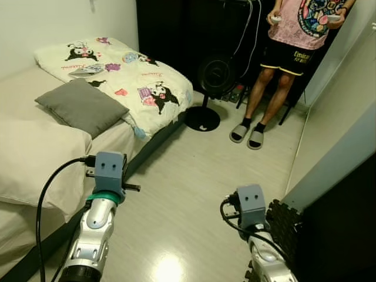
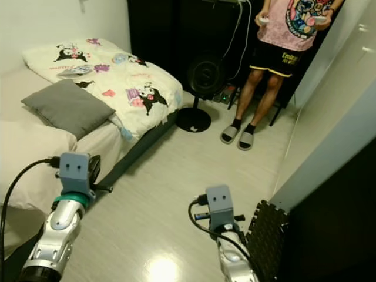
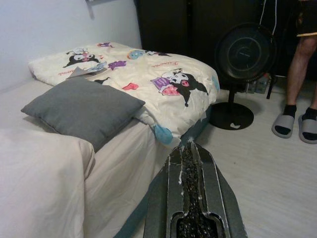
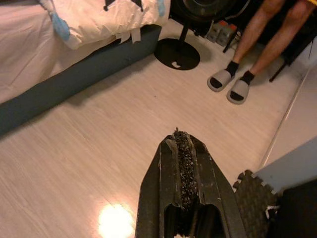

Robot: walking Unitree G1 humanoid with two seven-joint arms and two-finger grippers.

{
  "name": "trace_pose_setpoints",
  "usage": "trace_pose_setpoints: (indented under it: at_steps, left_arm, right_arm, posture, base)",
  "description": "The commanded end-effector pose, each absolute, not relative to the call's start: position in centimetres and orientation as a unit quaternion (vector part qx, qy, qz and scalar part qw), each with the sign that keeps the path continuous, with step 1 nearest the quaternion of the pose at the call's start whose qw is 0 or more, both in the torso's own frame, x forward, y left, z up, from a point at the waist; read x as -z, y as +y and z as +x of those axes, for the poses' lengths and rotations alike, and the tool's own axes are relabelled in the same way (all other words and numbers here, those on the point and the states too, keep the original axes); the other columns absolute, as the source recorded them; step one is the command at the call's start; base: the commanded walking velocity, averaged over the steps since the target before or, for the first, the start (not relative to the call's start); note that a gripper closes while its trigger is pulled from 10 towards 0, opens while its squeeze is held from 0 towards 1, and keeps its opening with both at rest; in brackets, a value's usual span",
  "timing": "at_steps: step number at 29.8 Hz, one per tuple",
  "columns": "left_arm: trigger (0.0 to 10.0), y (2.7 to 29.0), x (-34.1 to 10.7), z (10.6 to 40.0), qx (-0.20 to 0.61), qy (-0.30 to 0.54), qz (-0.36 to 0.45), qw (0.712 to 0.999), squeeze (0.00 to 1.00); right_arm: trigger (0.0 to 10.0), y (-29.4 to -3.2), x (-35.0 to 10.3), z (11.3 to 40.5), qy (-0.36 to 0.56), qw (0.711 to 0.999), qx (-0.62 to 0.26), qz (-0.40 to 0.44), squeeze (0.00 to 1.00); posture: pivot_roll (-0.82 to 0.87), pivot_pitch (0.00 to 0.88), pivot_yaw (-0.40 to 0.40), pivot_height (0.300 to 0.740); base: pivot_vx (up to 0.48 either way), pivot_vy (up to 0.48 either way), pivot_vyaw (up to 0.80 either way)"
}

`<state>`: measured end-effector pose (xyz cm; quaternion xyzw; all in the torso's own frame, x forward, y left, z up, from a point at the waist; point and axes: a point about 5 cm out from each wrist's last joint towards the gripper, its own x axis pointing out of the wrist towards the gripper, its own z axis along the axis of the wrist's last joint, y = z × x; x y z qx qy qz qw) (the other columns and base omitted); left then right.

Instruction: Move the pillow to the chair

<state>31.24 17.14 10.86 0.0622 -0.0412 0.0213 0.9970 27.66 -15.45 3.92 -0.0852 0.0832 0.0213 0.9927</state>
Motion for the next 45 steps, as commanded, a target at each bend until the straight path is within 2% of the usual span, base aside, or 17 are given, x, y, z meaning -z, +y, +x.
trace_pose_setpoints:
  at_steps: [1,8,10,14,20,25,35,40,45]
  left_arm:
    - [10.0,17.5,-11.5,31.3,-0.025,-0.045,0.061,0.997,0.0]
    - [10.0,17.9,-13.9,32.0,-0.035,-0.085,0.055,0.994,0.0]
    - [10.0,17.7,-13.2,31.7,-0.035,-0.083,0.06,0.994,0.0]
    - [10.0,17.0,-11.3,31.0,-0.025,-0.062,0.054,0.996,0.0]
    - [10.0,15.8,-9.8,30.6,-0.009,-0.04,0.048,0.998,0.0]
    - [10.0,15.6,-9.7,30.5,-0.013,-0.038,0.046,0.998,0.0]
    - [10.0,14.7,-12.5,31.3,0.016,-0.088,0.032,0.995,0.0]
    - [10.0,14.0,-13.5,31.1,0.049,-0.097,0.003,0.994,0.0]
    - [10.0,14.0,-13.6,31.0,0.044,-0.097,-0.001,0.994,0.0]
  right_arm:
    - [10.0,-15.5,-3.3,27.5,0.102,0.993,-0.011,-0.055,0.0]
    - [10.0,-14.6,-3.7,28.9,0.103,0.994,-0.001,-0.042,0.0]
    - [10.0,-14.0,-5.1,29.7,0.058,0.996,-0.006,-0.062,0.0]
    - [10.0,-13.3,-7.3,30.8,0.019,0.999,-0.023,-0.033,0.0]
    - [10.0,-13.7,-10.0,31.9,-0.045,0.997,-0.006,-0.057,0.0]
    - [10.0,-14.3,-12.3,32.6,-0.081,0.997,0.002,-0.017,0.0]
    - [10.0,-15.0,-12.1,32.0,-0.092,0.995,0.005,-0.038,0.0]
    - [10.0,-14.5,-11.4,30.9,-0.082,0.996,-0.005,0.026,0.0]
    - [10.0,-15.0,-10.5,30.7,-0.049,0.998,0.024,0.045,0.0]
  posture:
    - [0.04,0.039,0.001,0.74]
    - [0.07,0.034,-0.03,0.74]
    - [0.07,0.007,-0.029,0.74]
    - [0.05,0.0,-0.017,0.74]
    - [0.01,0.0,-0.021,0.74]
    - [0.01,0.0,-0.027,0.74]
    - [0.02,0.0,-0.022,0.74]
    - [0.02,0.0,-0.005,0.74]
    - [0.02,0.0,-0.002,0.74]
  base:
    - [0.0,0.0,0.0]
    - [0.0,0.0,0.0]
    - [0.0,0.0,0.0]
    - [0.0,0.0,0.0]
    - [0.0,0.0,0.0]
    - [0.0,0.0,0.0]
    - [0.0,0.0,0.0]
    - [0.0,0.0,0.0]
    - [0.0,0.0,0.0]
